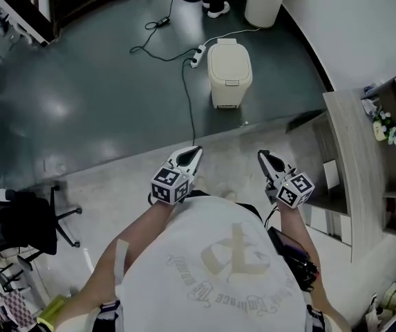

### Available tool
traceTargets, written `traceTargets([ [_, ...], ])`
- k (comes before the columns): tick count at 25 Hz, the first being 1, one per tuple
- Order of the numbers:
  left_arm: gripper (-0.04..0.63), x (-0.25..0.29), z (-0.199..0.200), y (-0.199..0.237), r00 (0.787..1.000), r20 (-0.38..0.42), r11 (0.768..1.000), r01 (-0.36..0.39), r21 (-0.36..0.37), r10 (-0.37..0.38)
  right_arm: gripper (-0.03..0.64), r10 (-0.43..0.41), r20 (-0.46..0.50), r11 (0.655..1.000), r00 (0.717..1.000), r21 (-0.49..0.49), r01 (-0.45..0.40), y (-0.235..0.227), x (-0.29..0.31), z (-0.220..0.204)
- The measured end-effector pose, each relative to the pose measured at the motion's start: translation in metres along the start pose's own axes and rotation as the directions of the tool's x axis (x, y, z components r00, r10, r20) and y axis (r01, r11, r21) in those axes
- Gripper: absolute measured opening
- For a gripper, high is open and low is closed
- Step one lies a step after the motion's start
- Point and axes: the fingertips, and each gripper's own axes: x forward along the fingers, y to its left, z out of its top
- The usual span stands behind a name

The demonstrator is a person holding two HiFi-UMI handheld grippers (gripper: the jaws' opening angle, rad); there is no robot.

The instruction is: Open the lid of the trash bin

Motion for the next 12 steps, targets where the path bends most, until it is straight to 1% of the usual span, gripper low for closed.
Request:
traceTargets([
  [6, 0.014, 0.006, 0.007, 0.008, 1.0, 0.002, 1.0, 0.028, 0.005, -0.028, 0.005, -0.049, 0.015, 0.998, 0.999, 0.038, 0.048, -0.012, 0.004, -0.001],
  [12, 0.015, 0.016, 0.013, 0.019, 0.999, 0.002, 0.999, 0.047, 0.001, -0.047, 0.005, -0.108, 0.016, 0.99, 0.994, 0.088, 0.106, -0.034, 0.003, -0.009],
])
